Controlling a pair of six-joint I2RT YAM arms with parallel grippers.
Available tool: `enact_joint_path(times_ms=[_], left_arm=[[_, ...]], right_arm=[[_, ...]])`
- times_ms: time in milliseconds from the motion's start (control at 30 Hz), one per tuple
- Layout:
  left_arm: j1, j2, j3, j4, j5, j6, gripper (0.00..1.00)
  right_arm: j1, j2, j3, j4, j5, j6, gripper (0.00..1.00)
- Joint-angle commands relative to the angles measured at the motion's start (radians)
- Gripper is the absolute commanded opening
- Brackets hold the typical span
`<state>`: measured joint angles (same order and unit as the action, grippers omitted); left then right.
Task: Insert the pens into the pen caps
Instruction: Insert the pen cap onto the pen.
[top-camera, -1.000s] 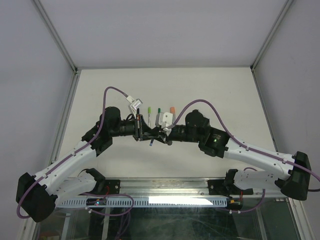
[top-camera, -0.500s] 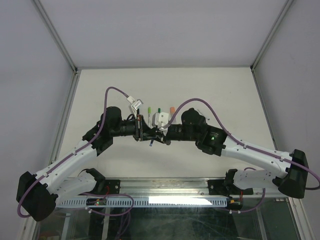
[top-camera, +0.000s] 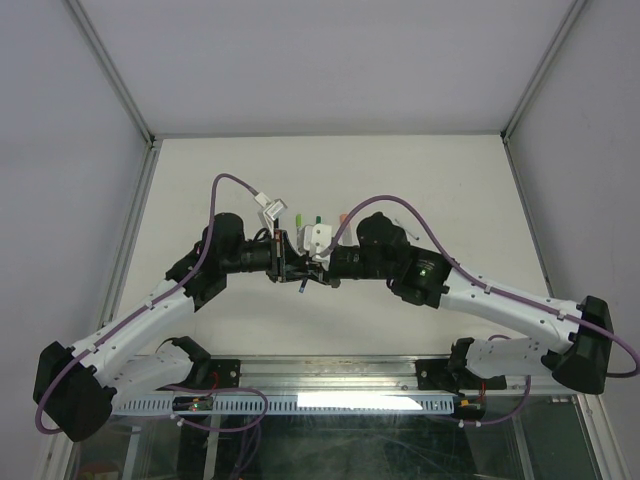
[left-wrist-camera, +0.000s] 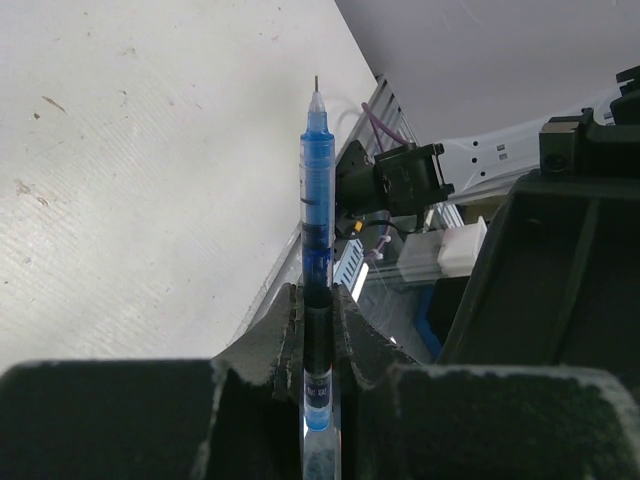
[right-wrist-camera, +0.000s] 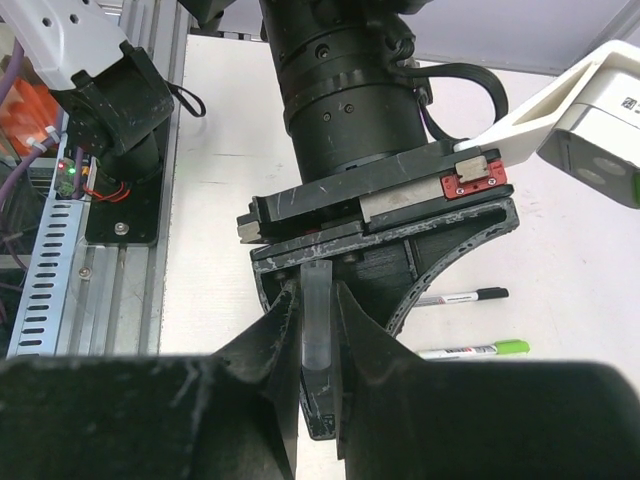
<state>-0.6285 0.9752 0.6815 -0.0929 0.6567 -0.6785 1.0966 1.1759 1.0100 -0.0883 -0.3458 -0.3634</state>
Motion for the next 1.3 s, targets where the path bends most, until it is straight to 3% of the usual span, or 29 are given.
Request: enact_joint_path(times_ms=[0, 833, 1033, 1267], left_arm=[[-0.014, -0.007, 0.039, 0.059, 0.031, 0.011, 0.0], [-0.02, -0.003, 0.055, 0.058, 0.027, 0.013, 0.0], [-0.02, -0.006, 0.049, 0.058, 0.022, 0.012, 0.0], [-0.02, -0.014, 0.033, 0.056, 0.009, 0.01, 0.0]], right_arm=[[0.004, 0.028, 0.042, -0.033, 0.003, -0.026, 0.16], [0.019, 0.088, 0.07, -0.098, 0.045, -0.07, 0.21], [0.023, 0.091, 0.082, -0.113, 0.07, -0.078, 0.1], [0.025, 0.009, 0.047, -0.072, 0.086, -0.043, 0.06]])
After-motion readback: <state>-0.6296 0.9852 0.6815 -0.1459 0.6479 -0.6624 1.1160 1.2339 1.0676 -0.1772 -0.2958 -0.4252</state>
